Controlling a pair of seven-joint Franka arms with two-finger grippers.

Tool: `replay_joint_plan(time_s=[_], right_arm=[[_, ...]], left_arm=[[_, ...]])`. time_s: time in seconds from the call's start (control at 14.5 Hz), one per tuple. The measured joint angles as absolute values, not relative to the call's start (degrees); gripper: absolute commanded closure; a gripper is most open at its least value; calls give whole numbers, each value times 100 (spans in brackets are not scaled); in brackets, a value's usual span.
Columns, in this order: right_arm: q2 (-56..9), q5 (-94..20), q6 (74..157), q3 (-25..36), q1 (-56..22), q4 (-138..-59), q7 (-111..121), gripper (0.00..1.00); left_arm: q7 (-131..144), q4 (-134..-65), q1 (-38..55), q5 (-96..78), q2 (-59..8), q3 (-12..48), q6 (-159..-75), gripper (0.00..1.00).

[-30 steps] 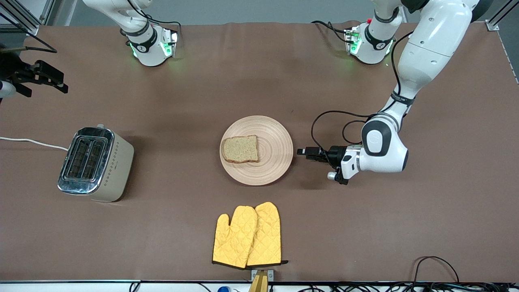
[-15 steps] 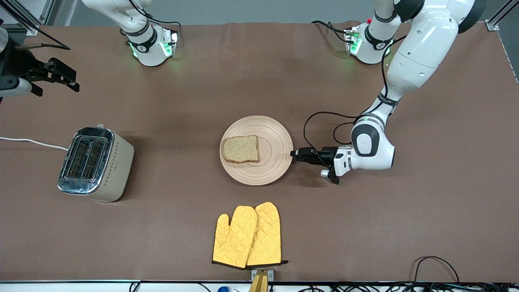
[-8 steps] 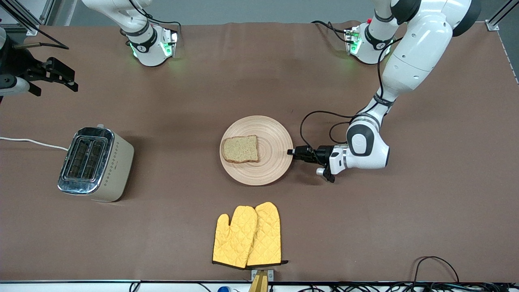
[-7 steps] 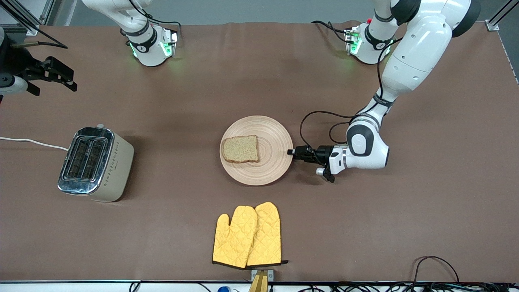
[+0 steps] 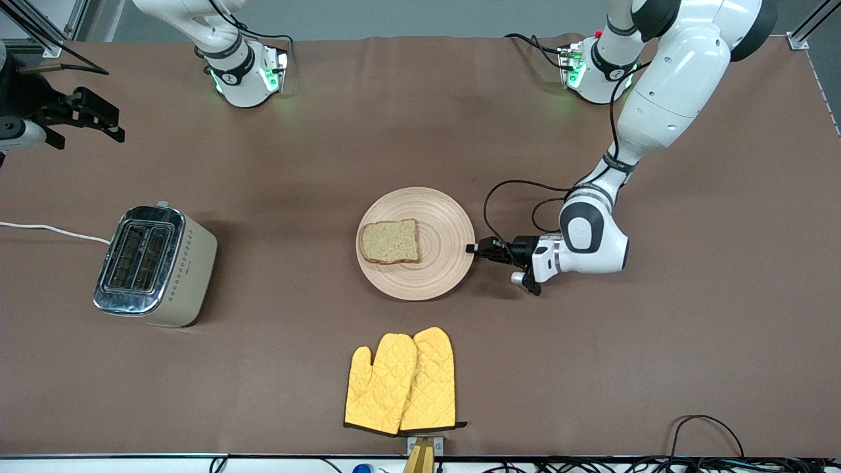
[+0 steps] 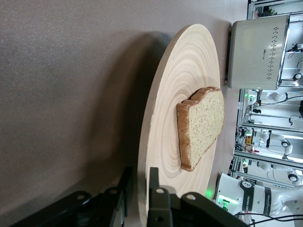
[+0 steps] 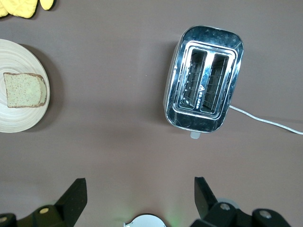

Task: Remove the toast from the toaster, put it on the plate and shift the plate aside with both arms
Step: 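Move the left gripper to the plate rim and grip it, then drag the plate with the left gripper away from the toaster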

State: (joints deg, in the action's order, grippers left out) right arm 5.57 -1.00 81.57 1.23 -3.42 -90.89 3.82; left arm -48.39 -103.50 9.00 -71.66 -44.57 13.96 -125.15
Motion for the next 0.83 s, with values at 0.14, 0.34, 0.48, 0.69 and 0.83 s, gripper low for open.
replay_joint_plan(time_s=[0.14,0.34,0.48,0.69,0.83], right_arm=[[557,-100,8155,122,-342,-9089,382,0],[557,-100,8154,120,-342,-9089,382,0],[557,-100,8154,119,-342,-9089,382,0],[557,-100,8154,118,-342,-9086,382,0],[557,-100,8154,118,-342,-9084,382,0]], left_arm=[[-4843,-10339,900,-7167,-4458,1396,-12526,97],[-4844,-10258,795,-7154,-4428,1380,-12562,99],[-4844,-10220,673,-7116,-4345,1374,-12536,99],[-4844,-10190,426,-7090,-4171,1363,-12331,99],[-4839,-10159,172,-6867,-3998,1350,-12084,99]])
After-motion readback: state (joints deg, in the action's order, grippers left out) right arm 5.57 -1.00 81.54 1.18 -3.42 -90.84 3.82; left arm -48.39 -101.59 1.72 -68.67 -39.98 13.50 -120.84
